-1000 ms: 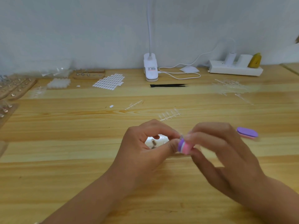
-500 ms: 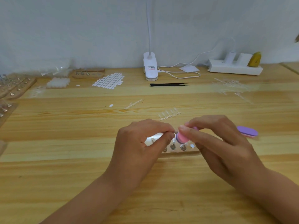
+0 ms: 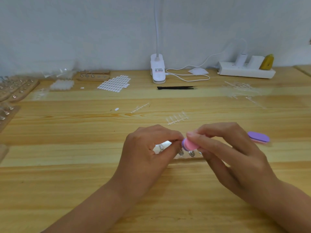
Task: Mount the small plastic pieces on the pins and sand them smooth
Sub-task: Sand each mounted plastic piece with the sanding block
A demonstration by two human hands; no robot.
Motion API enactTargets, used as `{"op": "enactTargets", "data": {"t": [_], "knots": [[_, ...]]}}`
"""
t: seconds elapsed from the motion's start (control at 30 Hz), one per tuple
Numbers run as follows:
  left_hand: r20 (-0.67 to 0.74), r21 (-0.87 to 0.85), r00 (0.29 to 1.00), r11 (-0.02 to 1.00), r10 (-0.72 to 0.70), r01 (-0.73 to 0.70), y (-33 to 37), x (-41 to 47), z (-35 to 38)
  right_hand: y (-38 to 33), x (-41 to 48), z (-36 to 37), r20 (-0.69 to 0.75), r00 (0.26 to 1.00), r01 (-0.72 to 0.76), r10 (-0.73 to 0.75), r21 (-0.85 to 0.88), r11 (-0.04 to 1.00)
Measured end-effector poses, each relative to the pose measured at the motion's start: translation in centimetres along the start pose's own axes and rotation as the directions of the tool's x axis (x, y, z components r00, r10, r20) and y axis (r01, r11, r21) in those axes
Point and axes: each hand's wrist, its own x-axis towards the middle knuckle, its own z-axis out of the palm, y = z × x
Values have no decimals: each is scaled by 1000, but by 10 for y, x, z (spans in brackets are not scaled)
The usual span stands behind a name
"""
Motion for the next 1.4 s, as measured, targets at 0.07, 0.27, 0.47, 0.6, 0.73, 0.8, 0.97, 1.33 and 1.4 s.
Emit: {"op": "enactTargets", "data": {"t": [0.07,0.27,0.47,0.6,0.73,0.8,0.97,1.33,1.4], "knots": [[-12,20,1000,1000,10,-10,0,0,0,2,1,0,4,1000,-29,29,-18,999],[-13,21,1000,1000,18,-17,0,0,0,-3,1,1,-17,999,-33,33,4,999],[-28,16,1000,1000,5,-4,0,-2,-1,3,3,-1,-42,995,-86,87,9,996],[-51,19,998,1000,23,-22,0,-1,-1,-3,1,2,-23,999,-42,43,43,998],[-65,-1,998,1000,14,-14,0,-2,-2,4,3,0,-37,993,-110,111,29,994],[-72,3,997,1000,24,-24,0,-1,-3,-1,2,0,-46,994,-92,95,60,994],[-87,6,995,999,46,-45,2,-2,-4,0,3,1,-34,994,-103,105,49,993],[-54,-101,998,995,-27,21,6,-1,-3,6,4,-3,-79,990,-122,120,-22,992],[-15,-202,996,976,-91,86,6,-1,-3,2,3,-4,-90,991,-93,94,24,995]]}}
